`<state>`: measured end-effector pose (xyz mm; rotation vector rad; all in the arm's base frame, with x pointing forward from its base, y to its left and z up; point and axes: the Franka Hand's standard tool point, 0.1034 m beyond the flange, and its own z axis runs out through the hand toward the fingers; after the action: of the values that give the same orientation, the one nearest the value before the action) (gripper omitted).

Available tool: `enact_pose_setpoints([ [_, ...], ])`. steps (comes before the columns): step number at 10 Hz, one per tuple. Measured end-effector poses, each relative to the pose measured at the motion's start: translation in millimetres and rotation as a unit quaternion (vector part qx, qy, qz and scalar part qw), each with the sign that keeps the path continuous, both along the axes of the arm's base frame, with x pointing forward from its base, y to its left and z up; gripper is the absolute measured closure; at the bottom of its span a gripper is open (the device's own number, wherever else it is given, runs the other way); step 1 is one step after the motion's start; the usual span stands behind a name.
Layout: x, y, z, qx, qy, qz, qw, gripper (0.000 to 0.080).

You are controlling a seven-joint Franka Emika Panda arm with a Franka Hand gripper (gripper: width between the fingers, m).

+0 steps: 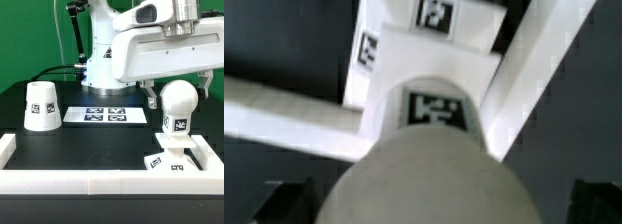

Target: Assemble lamp

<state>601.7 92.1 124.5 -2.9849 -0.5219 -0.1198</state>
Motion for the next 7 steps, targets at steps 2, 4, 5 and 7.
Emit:
enact_pose_setpoints([
  [2, 0.4, 2.4, -1.1, -0.006, 0.039, 0.009, 0.999, 0.0101],
  [4, 4.0, 0.5, -1.5, -0.006, 0.029, 0.008, 1.000, 0.0101],
  [5, 5.5, -1.2, -1.0, -0.006, 0.028, 0.008, 1.000, 0.0101],
  [7, 9.4, -2.4, 2.6, -0.005, 0.027, 0.007, 1.000, 0.0101],
])
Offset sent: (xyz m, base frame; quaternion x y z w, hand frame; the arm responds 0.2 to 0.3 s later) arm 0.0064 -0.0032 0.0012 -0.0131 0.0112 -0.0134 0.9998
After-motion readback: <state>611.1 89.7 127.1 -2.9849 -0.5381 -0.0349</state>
